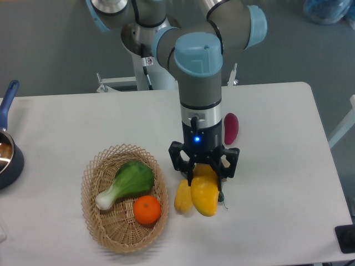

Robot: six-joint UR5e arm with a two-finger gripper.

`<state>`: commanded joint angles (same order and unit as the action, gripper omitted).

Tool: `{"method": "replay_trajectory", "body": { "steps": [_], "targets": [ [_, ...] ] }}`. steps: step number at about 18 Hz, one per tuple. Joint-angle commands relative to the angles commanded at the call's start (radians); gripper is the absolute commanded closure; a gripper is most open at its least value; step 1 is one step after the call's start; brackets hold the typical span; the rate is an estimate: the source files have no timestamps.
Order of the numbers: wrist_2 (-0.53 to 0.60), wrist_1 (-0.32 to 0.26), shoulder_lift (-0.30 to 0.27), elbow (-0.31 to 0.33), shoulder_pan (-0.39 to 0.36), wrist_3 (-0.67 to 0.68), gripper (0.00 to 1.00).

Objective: Place the mango on the table

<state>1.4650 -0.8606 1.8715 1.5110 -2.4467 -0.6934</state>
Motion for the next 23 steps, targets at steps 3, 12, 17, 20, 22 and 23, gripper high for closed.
{"method": "replay_trajectory", "body": {
  "steps": [3, 12, 17, 20, 22, 23],
  "targets": [
    [0.000, 0.000, 0.000, -0.002, -0.003, 0.000, 0.70],
    [0.002, 0.003, 0.066, -0.029, -0.031, -0.006, 0.70],
    [0.005, 0.018, 0.194, -0.078, -0.034, -0.167, 0.69],
    [0.006, 0.057, 0.267, -0.081, -0.041, -0.227, 0.66],
    [0.005, 0.057, 0.288, -0.072, -0.041, -0.219, 0.66],
    [0.005, 0.057, 0.302, -0.072, -0.041, -0.209, 0.66]
  ]
}}
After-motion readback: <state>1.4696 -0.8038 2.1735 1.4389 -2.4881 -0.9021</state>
